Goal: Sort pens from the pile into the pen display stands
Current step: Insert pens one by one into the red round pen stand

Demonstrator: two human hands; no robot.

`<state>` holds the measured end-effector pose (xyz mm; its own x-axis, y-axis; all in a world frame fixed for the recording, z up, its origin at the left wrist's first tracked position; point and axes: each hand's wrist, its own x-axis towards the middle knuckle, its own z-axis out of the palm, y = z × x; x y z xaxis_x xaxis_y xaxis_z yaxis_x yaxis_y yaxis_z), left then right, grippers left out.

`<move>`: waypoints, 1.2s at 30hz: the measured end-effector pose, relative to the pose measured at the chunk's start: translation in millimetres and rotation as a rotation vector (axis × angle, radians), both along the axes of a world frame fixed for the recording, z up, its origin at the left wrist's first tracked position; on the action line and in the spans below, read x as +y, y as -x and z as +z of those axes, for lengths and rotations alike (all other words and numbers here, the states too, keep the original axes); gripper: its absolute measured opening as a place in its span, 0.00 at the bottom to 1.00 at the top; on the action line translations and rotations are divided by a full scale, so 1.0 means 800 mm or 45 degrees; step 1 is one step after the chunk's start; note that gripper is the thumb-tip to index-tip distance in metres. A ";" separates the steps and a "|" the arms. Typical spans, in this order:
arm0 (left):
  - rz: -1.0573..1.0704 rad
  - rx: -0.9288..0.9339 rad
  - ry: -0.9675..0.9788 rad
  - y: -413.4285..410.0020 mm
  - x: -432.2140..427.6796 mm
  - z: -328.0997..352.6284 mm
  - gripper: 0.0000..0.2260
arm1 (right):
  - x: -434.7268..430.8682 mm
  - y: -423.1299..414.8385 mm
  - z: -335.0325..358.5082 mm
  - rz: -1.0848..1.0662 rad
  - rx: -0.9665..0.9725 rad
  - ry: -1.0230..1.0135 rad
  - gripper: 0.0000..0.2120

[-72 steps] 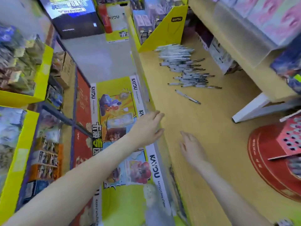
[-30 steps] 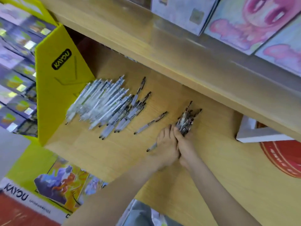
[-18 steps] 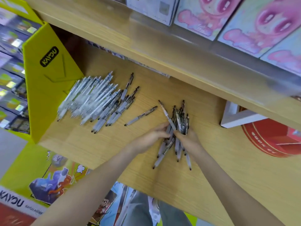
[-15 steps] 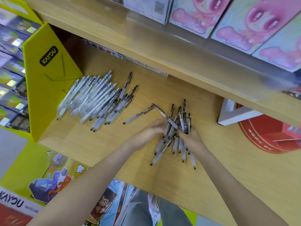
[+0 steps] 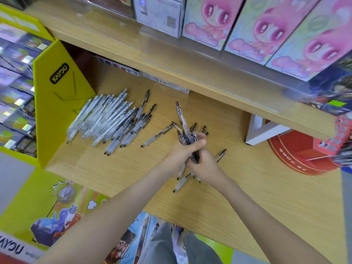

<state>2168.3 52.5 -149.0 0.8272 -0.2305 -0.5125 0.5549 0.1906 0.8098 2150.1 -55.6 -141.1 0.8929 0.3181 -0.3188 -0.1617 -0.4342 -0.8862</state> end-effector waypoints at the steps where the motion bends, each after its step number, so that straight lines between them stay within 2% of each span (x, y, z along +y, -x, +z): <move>1: 0.073 -0.019 -0.002 0.000 0.006 0.006 0.06 | 0.011 -0.002 -0.001 -0.009 -0.032 -0.042 0.26; 7: 0.087 -0.380 -0.268 -0.001 0.070 0.046 0.03 | 0.082 -0.013 0.003 -0.023 -0.315 -0.233 0.26; 9: 0.094 -0.452 -0.367 0.003 0.089 0.045 0.05 | 0.102 -0.014 -0.001 0.013 -0.364 -0.250 0.27; 12: 0.116 -0.488 -0.398 0.012 0.114 0.026 0.11 | 0.122 -0.013 -0.028 0.130 -0.322 -0.224 0.22; 14: 0.121 -0.465 -0.388 0.019 0.123 0.008 0.11 | 0.126 -0.009 -0.046 0.184 -0.265 -0.190 0.20; 17: 0.148 -0.404 -0.367 0.026 0.124 -0.018 0.07 | 0.126 -0.004 -0.060 0.191 -0.204 -0.170 0.24; 20: 0.351 -0.269 -0.250 0.025 0.118 -0.035 0.04 | 0.122 -0.008 -0.066 0.254 -0.138 -0.153 0.28; 23: 0.633 -0.055 -0.080 0.017 0.120 -0.048 0.10 | 0.117 -0.019 -0.069 0.386 -0.081 -0.020 0.32; 25: 0.690 -0.032 0.042 0.011 0.127 -0.054 0.14 | 0.111 -0.029 -0.068 0.510 -0.074 0.107 0.33; 28: 0.759 0.007 0.162 0.003 0.140 -0.061 0.18 | 0.098 -0.043 -0.069 0.599 -0.091 0.276 0.28; 33: 1.023 0.082 0.332 0.001 0.163 -0.057 0.11 | 0.081 -0.061 -0.065 0.532 -0.138 0.508 0.19; 36: 1.075 0.104 0.297 0.007 0.172 -0.052 0.08 | 0.083 -0.063 -0.058 0.208 -0.167 0.454 0.16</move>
<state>2162.5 189.8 -190.6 0.7317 0.3353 -0.5935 0.2083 0.7190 0.6631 2200.7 10.8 -187.9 0.8801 0.3492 -0.3216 0.0389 -0.7283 -0.6842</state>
